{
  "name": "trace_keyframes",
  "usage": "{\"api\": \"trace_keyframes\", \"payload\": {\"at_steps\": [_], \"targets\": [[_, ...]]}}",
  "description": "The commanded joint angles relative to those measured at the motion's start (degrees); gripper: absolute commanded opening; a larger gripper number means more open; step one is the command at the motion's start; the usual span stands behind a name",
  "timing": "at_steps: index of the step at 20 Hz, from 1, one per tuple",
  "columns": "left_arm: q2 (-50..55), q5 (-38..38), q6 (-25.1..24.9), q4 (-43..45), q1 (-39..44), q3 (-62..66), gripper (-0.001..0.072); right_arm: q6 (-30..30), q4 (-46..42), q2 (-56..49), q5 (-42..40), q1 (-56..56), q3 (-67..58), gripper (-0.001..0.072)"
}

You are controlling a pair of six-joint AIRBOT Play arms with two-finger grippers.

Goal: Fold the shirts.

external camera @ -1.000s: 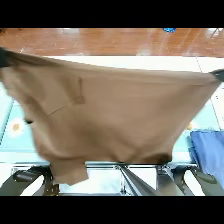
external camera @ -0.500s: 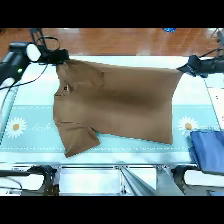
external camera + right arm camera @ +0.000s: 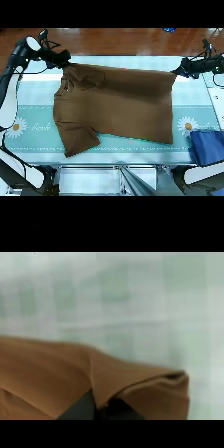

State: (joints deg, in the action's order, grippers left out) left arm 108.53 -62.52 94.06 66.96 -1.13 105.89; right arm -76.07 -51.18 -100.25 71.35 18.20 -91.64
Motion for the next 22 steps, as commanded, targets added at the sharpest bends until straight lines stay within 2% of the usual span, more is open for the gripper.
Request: {"api": "trace_keyframes", "payload": {"at_steps": [1, 2, 4, 9, 13, 14, 15, 16, 19, 21, 22], "targets": [[1.01, -18.8, -10.78, -4.87, -3.04, 2.75, 0.0024, 0.85, -5.66, -0.35, 12.61, -0.02, -0.37, 0.0025], [1.25, -22.95, -11.65, -3.26, -3.26, 2.54, 0.0024, 0.55, -7.5, -0.35, 14.25, -0.31, 0.48, 0.0025], [1.27, -26.18, -11.56, 1.7, -2.78, 0.2, 0.0024, 0.13, -9.6, -0.35, 14.86, -1.09, 4.04, 0.0025], [1.31, -27.61, -11.56, 4.24, -2.32, -6.64, 0.0024, -0.2, -10.69, -0.35, 11.72, -1.77, 13.53, 0.0025], [1.51, -27.41, -11.54, 4.26, -2.32, -7.54, 0.0032, -0.28, -10.21, -0.35, 10.8, -1.97, 15.34, 0.0029], [1.51, -27.41, -10.82, 4.24, -2.29, -7.54, 0.0201, -1.55, -9.75, -0.35, 10.58, -1.95, 15.32, 0.0141], [1.49, -28.44, -11.15, 4.28, -2.29, -7.5, 0.0519, -1.95, -9.07, -0.35, 11.17, -1.95, 15.32, 0.0365], [1.46, -29.27, -10.45, 5.2, -2.4, -7.48, 0.051, -1.68, -9.03, 0.0, 12.0, -1.95, 15.32, 0.0411], [-0.57, -30.16, -6.8, 5.97, -3.72, -7.52, 0.051, -2.23, -12.07, 5.03, 12.37, -0.35, 15.32, 0.0411], [-4.33, -30.1, -7.21, 5.97, -5.09, -8.63, 0.0509, -3.74, -17.2, 10.62, 12.24, 2.12, 15.45, 0.0411], [-6.71, -30.99, -8.94, 5.92, -5.97, -11.13, 0.051, -4.83, -18.99, 14.16, 10.71, 3.63, 16.63, 0.0411]]}}
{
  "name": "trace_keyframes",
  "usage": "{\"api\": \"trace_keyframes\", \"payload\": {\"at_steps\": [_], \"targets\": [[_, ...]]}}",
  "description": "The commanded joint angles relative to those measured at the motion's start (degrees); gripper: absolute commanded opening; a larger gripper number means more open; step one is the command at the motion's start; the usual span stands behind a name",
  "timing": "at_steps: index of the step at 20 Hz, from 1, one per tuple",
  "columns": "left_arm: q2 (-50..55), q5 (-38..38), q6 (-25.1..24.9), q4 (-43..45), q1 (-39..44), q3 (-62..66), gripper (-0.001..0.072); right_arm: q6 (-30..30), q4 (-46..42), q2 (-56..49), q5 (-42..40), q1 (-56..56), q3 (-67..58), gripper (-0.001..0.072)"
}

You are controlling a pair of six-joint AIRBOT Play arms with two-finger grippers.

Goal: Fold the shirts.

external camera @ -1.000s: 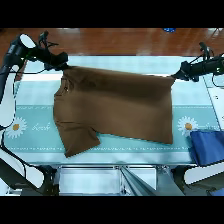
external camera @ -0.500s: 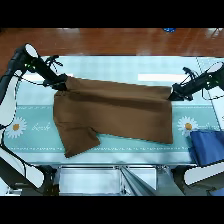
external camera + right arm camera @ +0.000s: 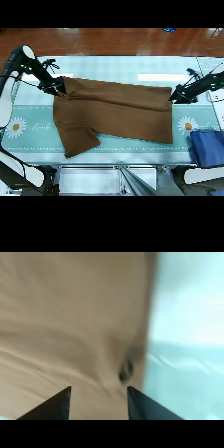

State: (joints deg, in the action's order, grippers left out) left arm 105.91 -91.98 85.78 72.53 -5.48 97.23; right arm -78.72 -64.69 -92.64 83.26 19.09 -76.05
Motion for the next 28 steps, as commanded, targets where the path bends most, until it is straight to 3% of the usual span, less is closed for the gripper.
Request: {"api": "trace_keyframes", "payload": {"at_steps": [1, 3, 5, 8, 10, 12, 19, 22, 25, 26, 28], "targets": [[-6.67, -3.06, -0.7, 0.57, -2.89, -6.32, 0.051, -2.27, -4.44, 10.27, -4.37, 4.37, 3.39, 0.0411], [-12.98, -1.62, -2.32, 0.33, -6.1, -16.55, 0.051, -1.73, 0.85, 19.28, -12.15, 7.65, 11.91, 0.0411], [-22.27, 4.66, -3.91, 0.28, -11.08, -29.59, 0.051, 1.4, 4.35, 28.02, -16.76, 8.72, 22.43, 0.0411], [-34.34, 11.78, -6.64, -7.65, -22.08, -46.49, 0.051, 5.18, 11.13, 38.8, -17.33, 8.52, 37.33, 0.0411], [-37.97, 12.94, -9.31, -14.14, -28.83, -55.23, 0.051, 8.31, 19.12, 43.52, -17.55, 8.52, 44.74, 0.0411], [-38.82, 13.0, -12.2, -15.13, -31.78, -61.11, 0.051, 9.35, 23.32, 46.03, -17.42, 8.52, 48.74, 0.0411], [-38.49, 24.2, -14.67, -19.12, -28.13, -69.75, 0.051, 9.14, 26.23, 46.69, -15.72, 8.52, 49.64, 0.041], [-37.35, 28.74, -16.39, -23.3, -22.12, -70.23, 0.0509, 8.83, 28.46, 46.69, -15.67, 8.55, 49.62, 0.041], [-35.36, 29.86, -16.37, -21.94, -14.08, -70.14, 0.0507, 7.98, 28.94, 46.69, -15.61, 10.27, 48.5, 0.041], [-34.84, 29.03, -16.35, -20.44, -12.39, -69.75, 0.0481, 7.98, 28.15, 46.66, -14.75, 12.26, 47.25, 0.041], [-34.73, 25.9, -16.74, -16.79, -11.69, -68.28, 0.0058, 7.39, 21.51, 46.69, -12.28, 18.08, 43.78, 0.041]]}}
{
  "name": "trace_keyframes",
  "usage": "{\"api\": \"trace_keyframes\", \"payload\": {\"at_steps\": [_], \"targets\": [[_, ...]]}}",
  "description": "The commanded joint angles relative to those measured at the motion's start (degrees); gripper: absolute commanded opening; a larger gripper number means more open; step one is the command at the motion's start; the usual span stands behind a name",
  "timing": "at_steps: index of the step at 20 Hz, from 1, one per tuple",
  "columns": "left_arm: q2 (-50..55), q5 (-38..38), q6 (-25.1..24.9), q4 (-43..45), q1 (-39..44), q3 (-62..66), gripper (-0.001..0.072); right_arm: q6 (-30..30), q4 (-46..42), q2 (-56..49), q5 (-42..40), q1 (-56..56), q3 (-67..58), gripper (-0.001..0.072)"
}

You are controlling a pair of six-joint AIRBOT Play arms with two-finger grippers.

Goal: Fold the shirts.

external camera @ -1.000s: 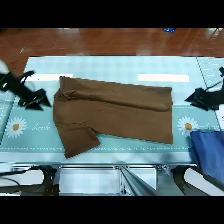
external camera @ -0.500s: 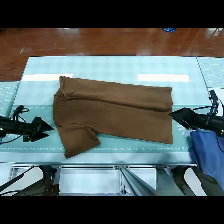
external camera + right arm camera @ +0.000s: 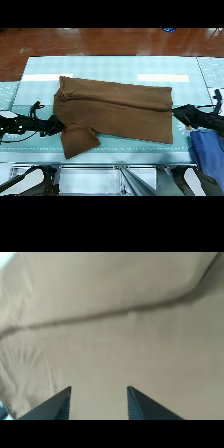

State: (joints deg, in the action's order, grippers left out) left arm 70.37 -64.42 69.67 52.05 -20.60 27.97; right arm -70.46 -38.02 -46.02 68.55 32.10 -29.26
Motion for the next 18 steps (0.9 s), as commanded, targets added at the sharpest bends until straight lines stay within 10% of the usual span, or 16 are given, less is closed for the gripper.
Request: {"api": "trace_keyframes", "payload": {"at_steps": [1, 5, 18], "targets": [[0.81, -3.78, -2.62, 4.76, 3.19, 2.05, 0.0024, -2.32, -10.84, 0.07, 4.33, 8.24, -4.0, 0.041], [0.46, -5.6, -2.73, 3.28, 2.89, 5.9, 0.0024, -13.22, -29.4, 0.04, 11.69, 10.08, 2.05, 0.041], [0.48, -5.46, -2.78, 1.9, 3.02, 6.6, 0.0024, -12.2, -16.9, -14.43, -2.16, -6.67, 7.93, 0.041]]}}
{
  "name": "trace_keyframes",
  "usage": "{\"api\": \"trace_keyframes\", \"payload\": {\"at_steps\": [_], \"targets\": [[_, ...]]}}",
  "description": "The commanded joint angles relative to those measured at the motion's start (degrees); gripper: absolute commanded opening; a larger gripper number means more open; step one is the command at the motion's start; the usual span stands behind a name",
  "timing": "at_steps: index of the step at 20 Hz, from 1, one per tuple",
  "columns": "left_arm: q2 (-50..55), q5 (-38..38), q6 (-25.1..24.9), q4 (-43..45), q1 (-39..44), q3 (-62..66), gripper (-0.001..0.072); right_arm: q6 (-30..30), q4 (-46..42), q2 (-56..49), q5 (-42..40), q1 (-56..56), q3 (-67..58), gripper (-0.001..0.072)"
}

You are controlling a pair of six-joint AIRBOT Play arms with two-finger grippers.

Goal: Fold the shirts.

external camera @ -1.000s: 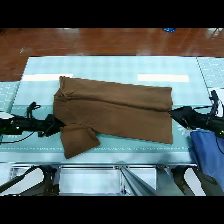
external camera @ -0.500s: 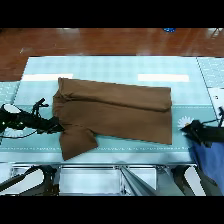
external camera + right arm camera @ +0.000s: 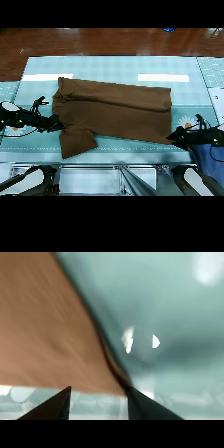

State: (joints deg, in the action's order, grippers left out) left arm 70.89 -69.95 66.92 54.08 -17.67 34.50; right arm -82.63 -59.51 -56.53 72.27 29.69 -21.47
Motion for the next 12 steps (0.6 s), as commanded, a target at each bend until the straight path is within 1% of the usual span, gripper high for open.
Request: {"api": "trace_keyframes", "payload": {"at_steps": [1, 2, 3, 5, 6, 7, 9, 11, 12], "targets": [[-0.02, 0.15, -0.02, -0.31, 0.09, 0.07, 0.0024, 0.17, 6.01, -5.88, -7.78, -5.81, 0.07, 0.041], [-0.02, 0.31, -0.02, -0.33, 0.09, 0.11, 0.0024, 0.96, 7.78, -7.78, -9.57, -7.21, -0.07, 0.0408], [-0.02, 0.33, -0.02, -0.33, 0.07, 0.2, 0.0024, 2.6, 9.29, -9.16, -10.34, -8.09, -0.57, 0.0371], [-0.02, 0.15, -0.02, -0.33, 0.07, 1.03, 0.0024, 4.98, 10.25, -10.05, -9.62, -8.44, -2.4, 0.0177], [-0.02, -0.24, -0.02, -0.33, 0.07, 1.92, 0.0024, 6.58, 9.99, -9.88, -8.13, -8.37, -3.74, 0.004], [-0.02, -0.85, -0.02, -0.37, 0.07, 3.32, 0.0024, 7.19, 9.44, -9.68, -6.58, -8.37, -5.33, 0.0026], [-0.04, -2.34, -0.02, -0.83, 0.07, 6.86, 0.0025, 8.13, 9.25, -9.35, -3.58, -8.37, -8.83, 0.0025], [-0.02, -3.13, 0.11, -2.82, 0.07, 11.5, 0.0024, 8.15, 9.44, -9.05, -2.36, -8.37, -12.55, 0.0025], [0.04, -2.99, 1.2, -3.8, 0.07, 13.79, 0.0024, 8.11, 9.51, -9.07, -2.14, -8.37, -14.62, 0.0025]]}}
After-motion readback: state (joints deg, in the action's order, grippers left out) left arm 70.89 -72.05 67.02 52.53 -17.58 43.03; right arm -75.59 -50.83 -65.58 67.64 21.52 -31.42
